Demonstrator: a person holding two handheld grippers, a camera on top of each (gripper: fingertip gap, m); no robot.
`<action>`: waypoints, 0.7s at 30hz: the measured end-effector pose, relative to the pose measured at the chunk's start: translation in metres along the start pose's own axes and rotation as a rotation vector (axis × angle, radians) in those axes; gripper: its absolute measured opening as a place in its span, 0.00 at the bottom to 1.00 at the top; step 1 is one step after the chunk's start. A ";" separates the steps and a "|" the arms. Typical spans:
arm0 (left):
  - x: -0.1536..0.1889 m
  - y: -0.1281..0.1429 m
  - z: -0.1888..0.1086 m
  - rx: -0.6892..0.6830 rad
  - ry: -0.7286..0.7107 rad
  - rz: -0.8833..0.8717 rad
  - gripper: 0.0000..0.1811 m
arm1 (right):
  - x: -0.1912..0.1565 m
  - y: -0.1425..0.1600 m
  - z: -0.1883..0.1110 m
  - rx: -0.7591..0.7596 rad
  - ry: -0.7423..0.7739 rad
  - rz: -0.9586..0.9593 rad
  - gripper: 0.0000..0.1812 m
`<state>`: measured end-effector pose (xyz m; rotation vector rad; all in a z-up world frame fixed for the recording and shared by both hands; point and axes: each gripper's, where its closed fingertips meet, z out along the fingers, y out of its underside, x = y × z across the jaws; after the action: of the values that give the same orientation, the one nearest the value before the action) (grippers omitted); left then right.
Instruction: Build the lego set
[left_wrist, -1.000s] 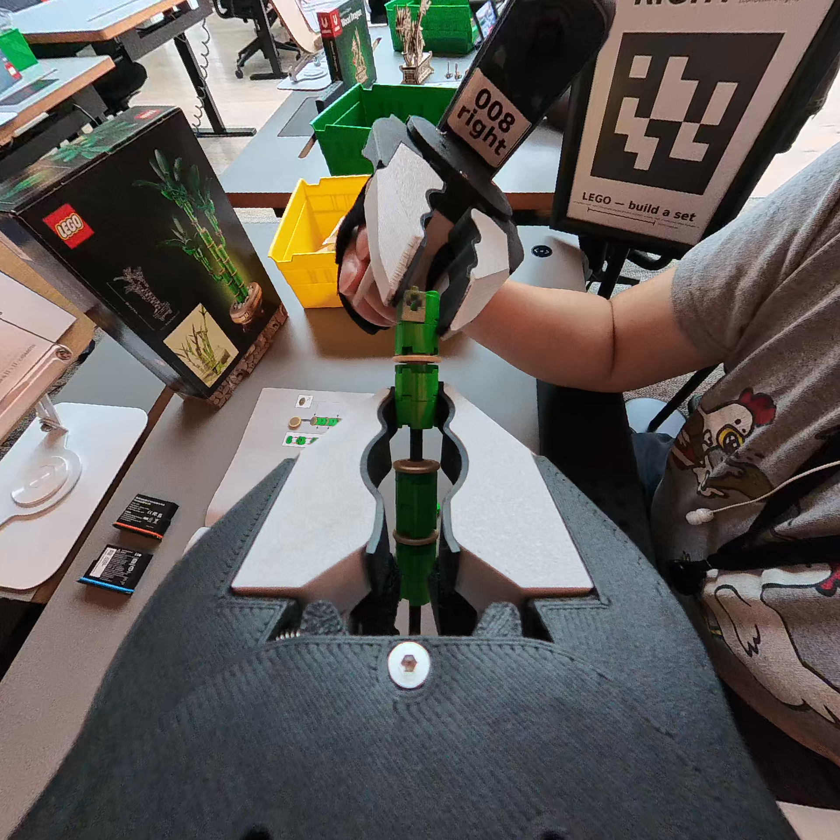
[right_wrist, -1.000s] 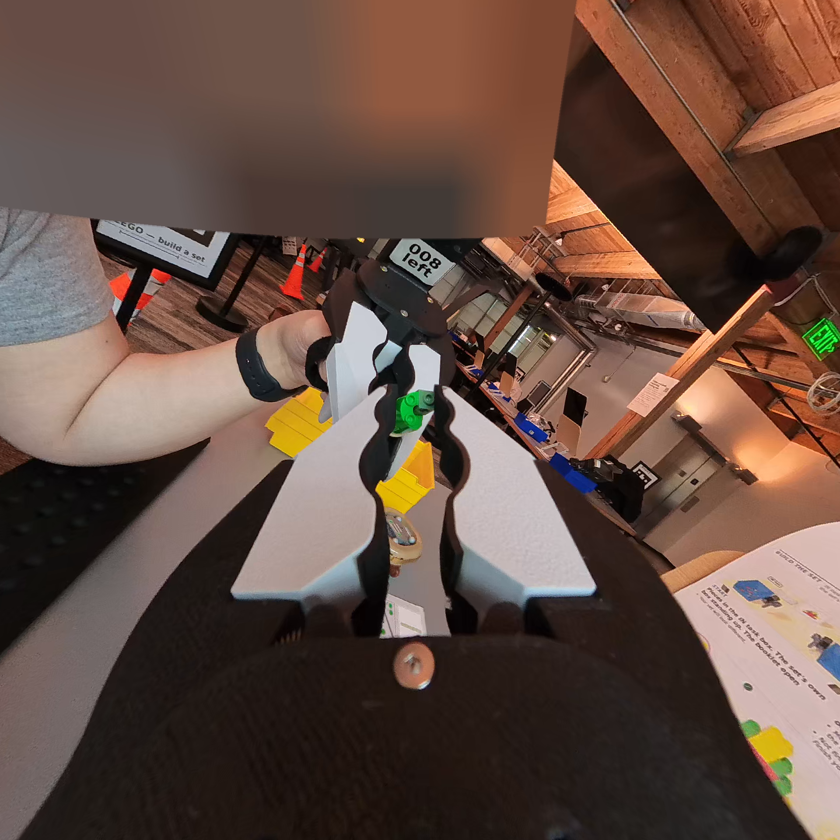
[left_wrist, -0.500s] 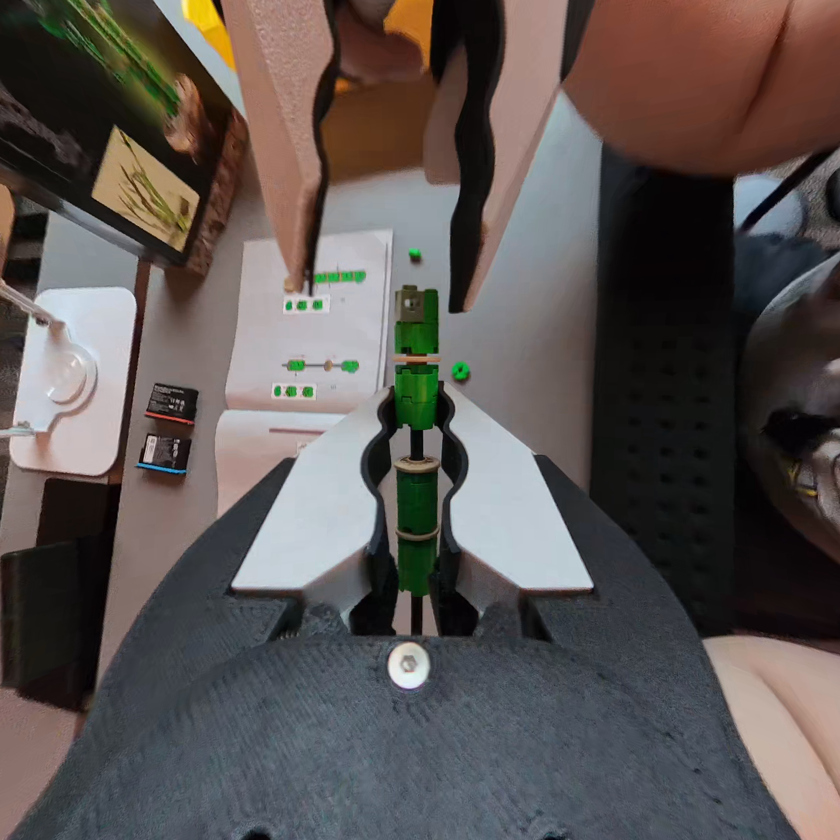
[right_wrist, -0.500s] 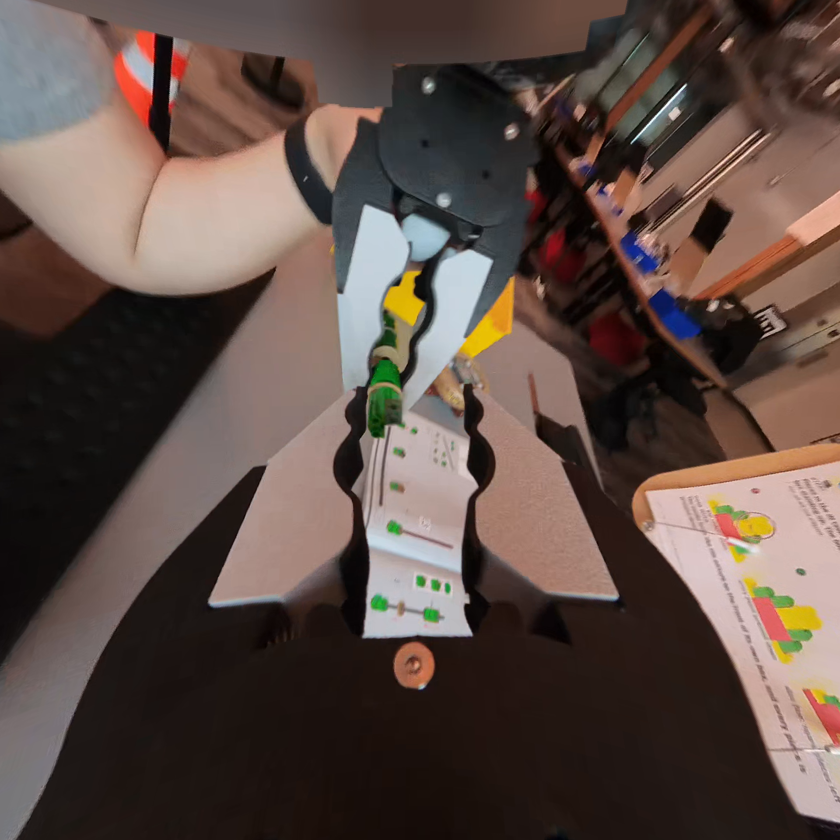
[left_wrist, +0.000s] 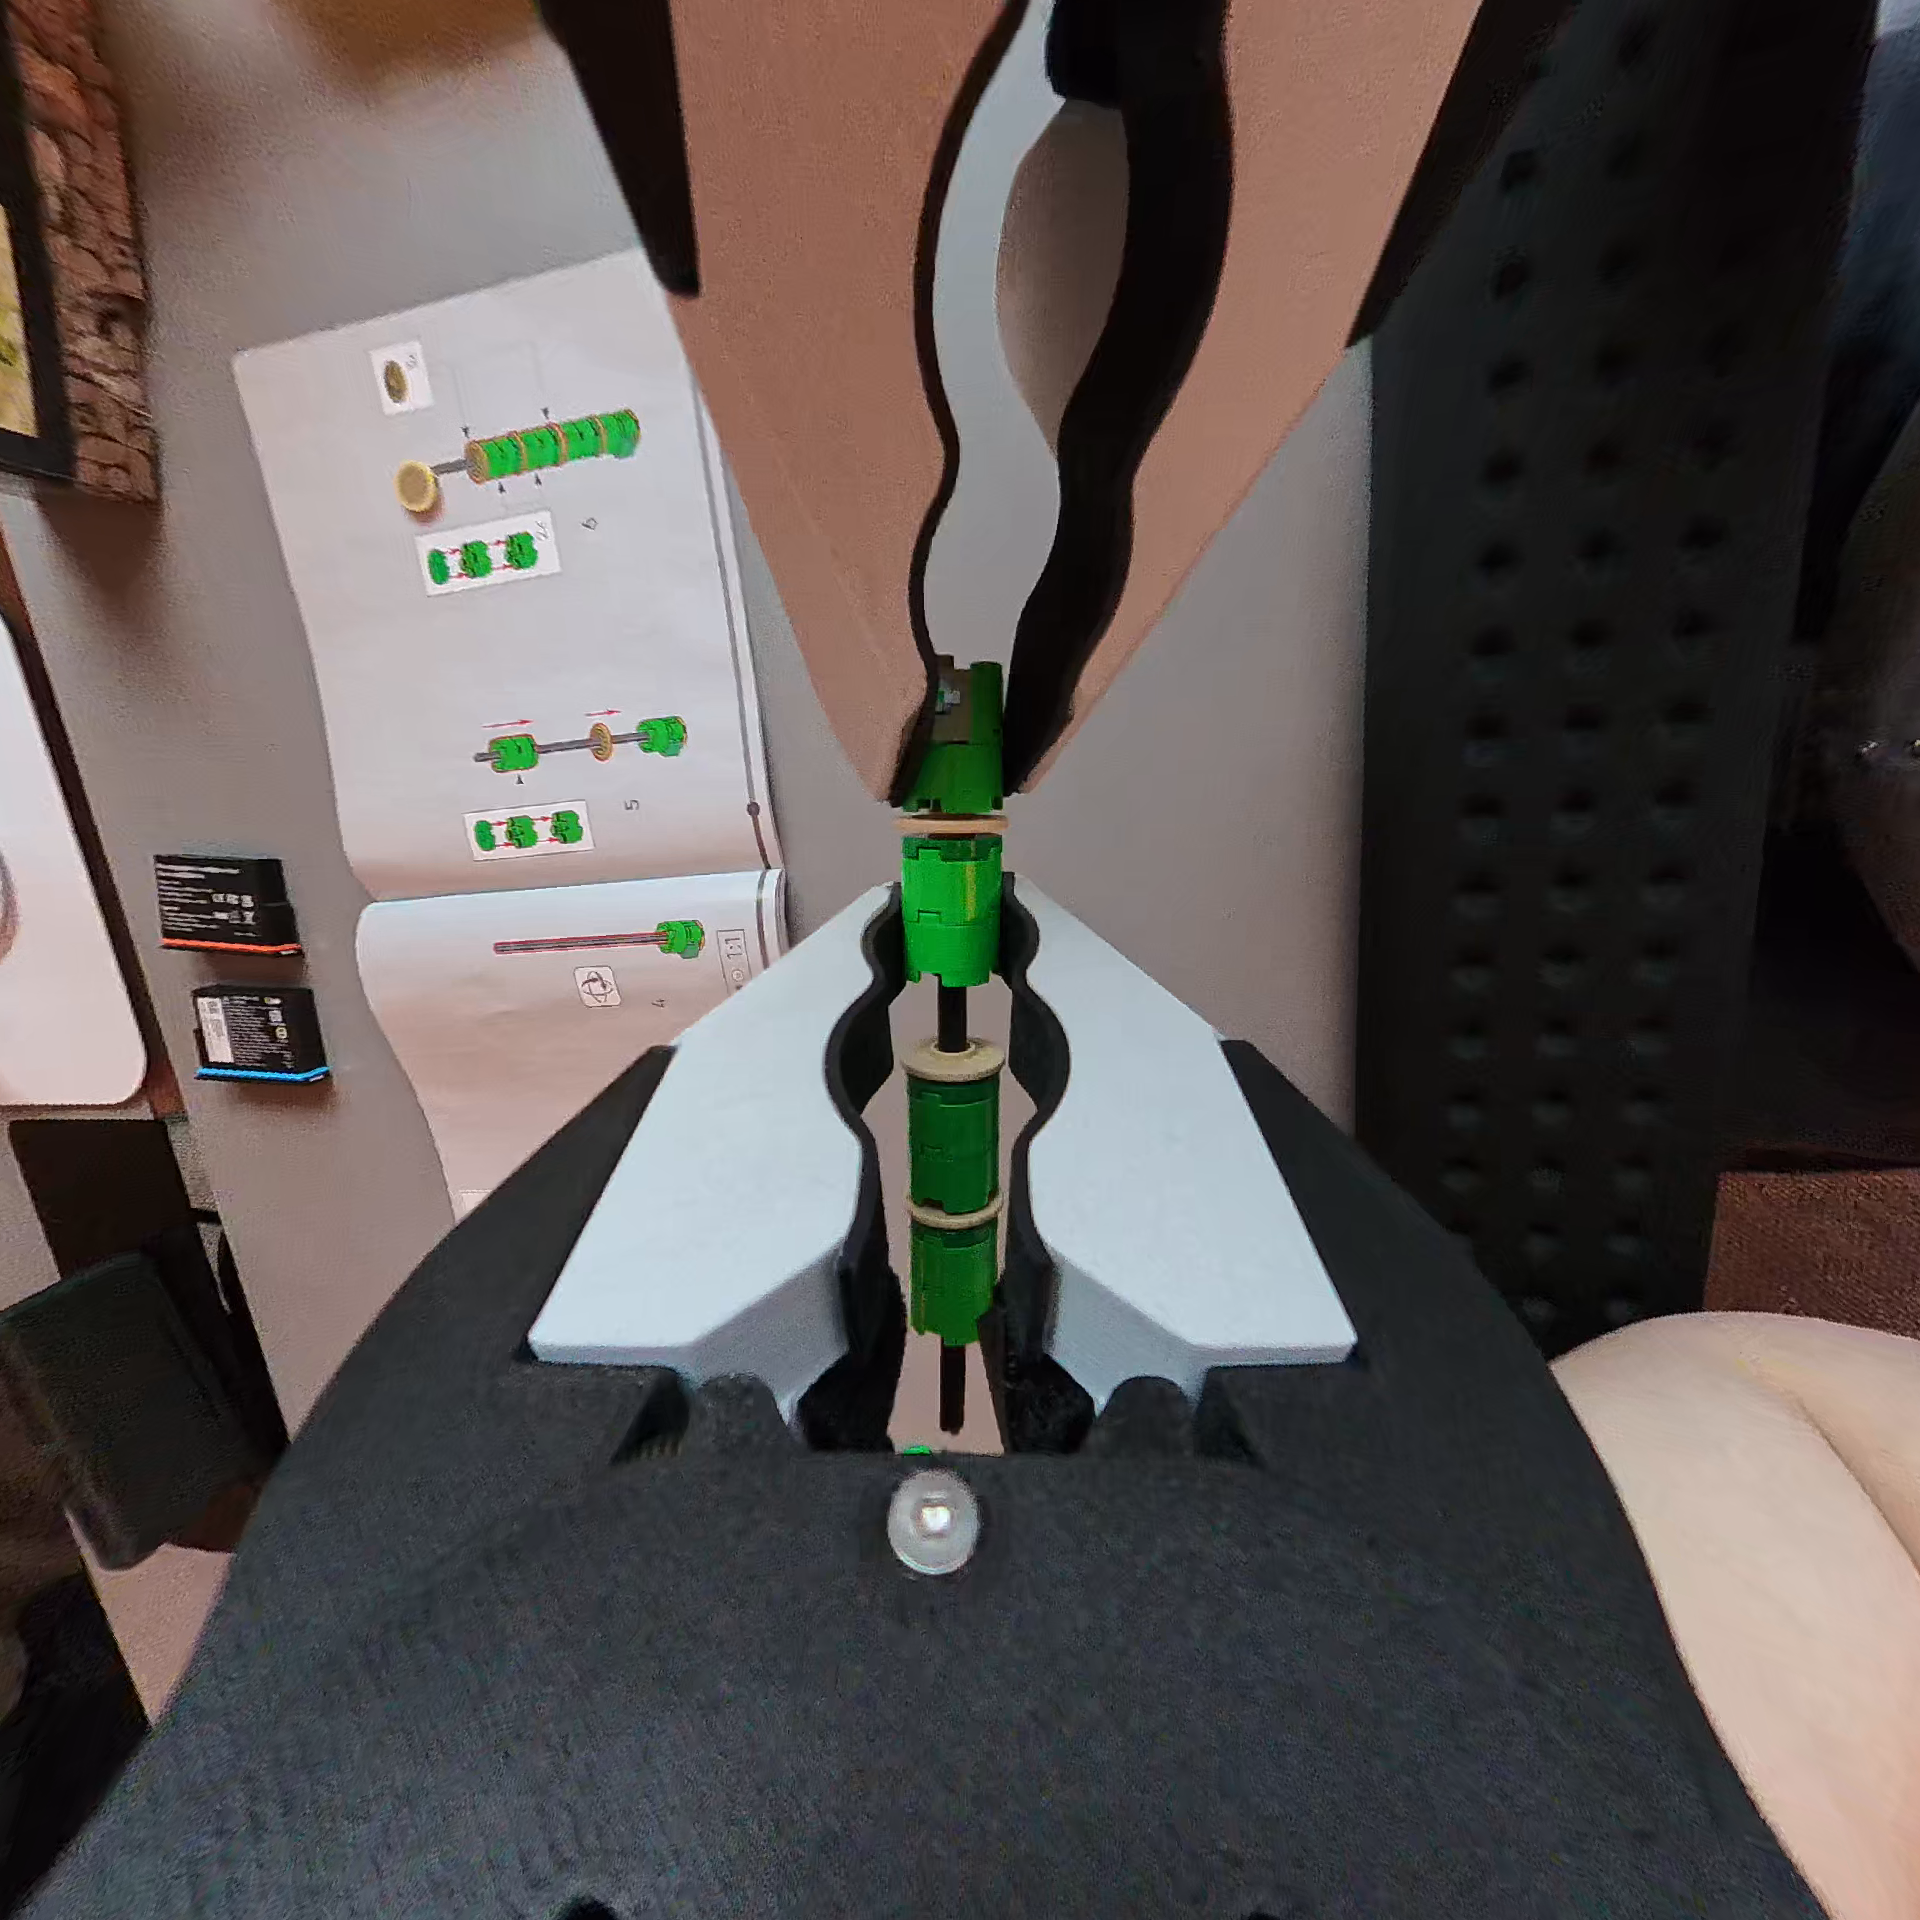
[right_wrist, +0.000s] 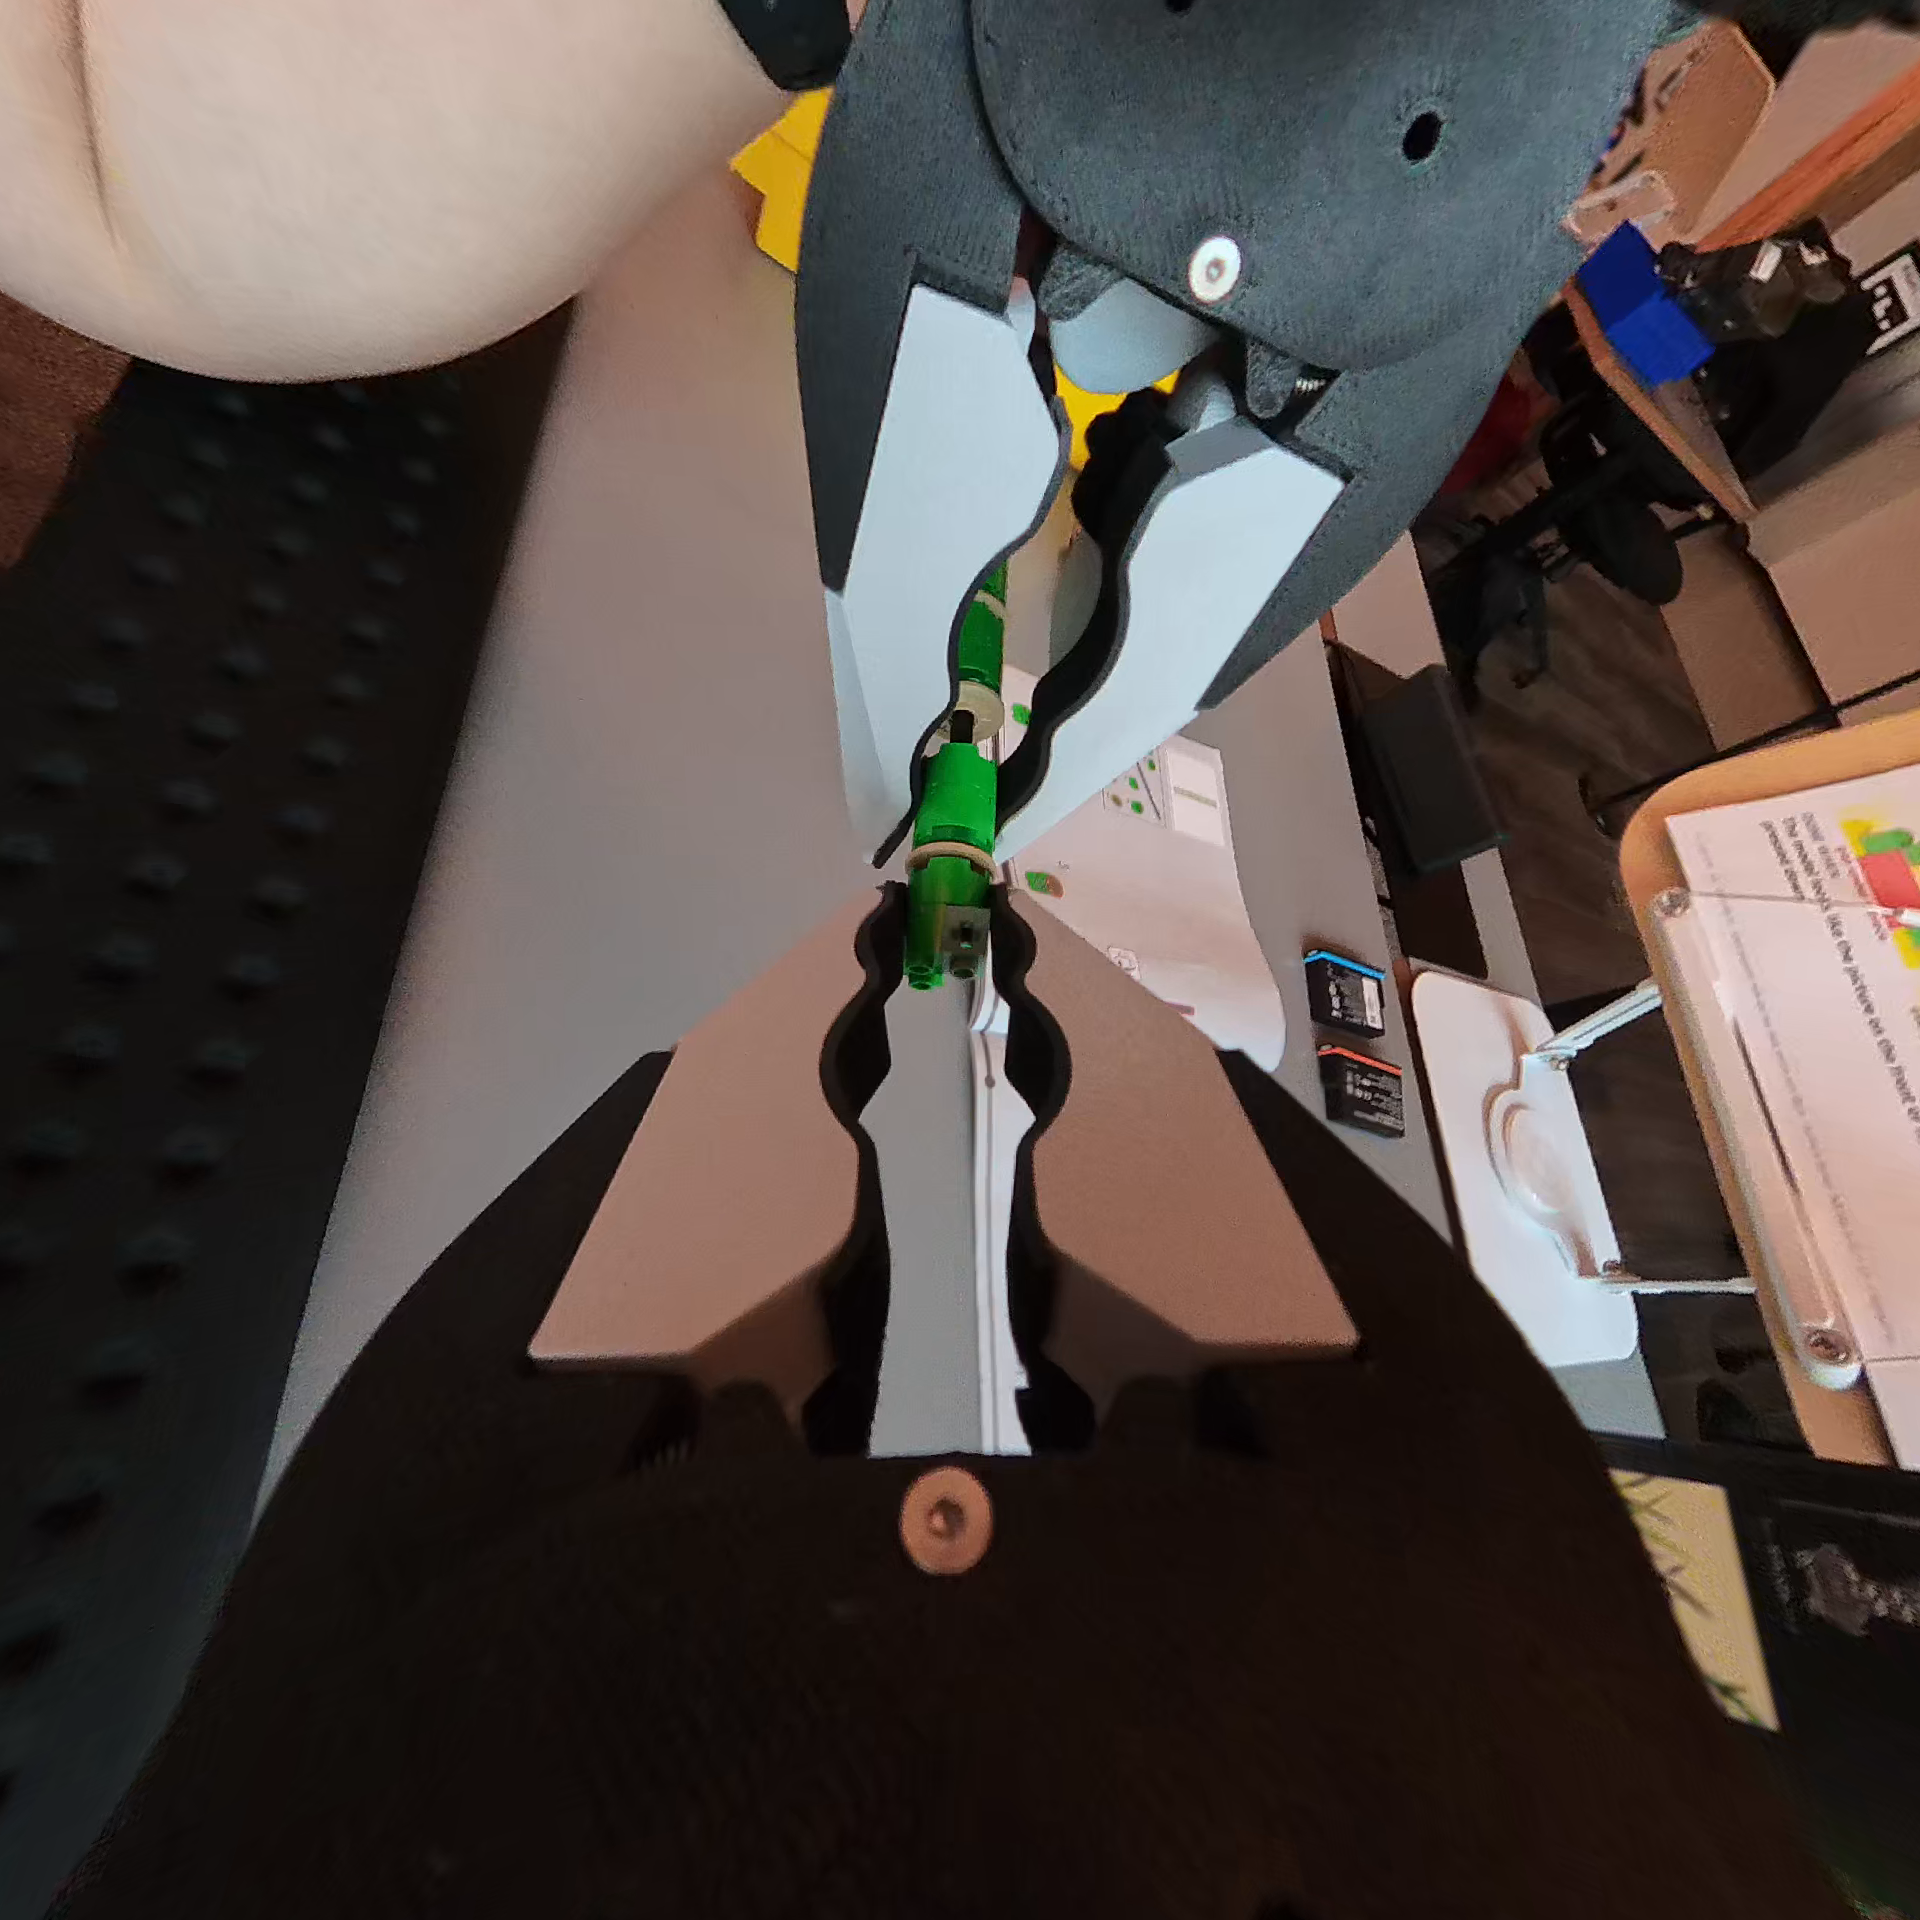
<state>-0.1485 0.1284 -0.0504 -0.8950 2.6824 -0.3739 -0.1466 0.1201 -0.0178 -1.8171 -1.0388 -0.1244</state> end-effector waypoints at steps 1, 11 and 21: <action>-0.001 -0.001 0.003 0.003 0.001 0.000 0.08 | -0.001 0.004 0.001 0.002 0.009 0.015 0.07; -0.070 0.005 -0.117 0.560 -0.395 -0.257 0.47 | 0.029 0.022 -0.001 0.198 0.266 0.162 0.08; -0.087 0.063 -0.112 1.241 -0.058 -1.018 0.35 | 0.063 0.022 -0.012 0.252 0.599 0.174 0.07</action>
<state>-0.1549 0.2473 0.0488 -1.5433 1.1743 -1.8224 -0.0880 0.1450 0.0042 -1.4935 -0.4484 -0.3870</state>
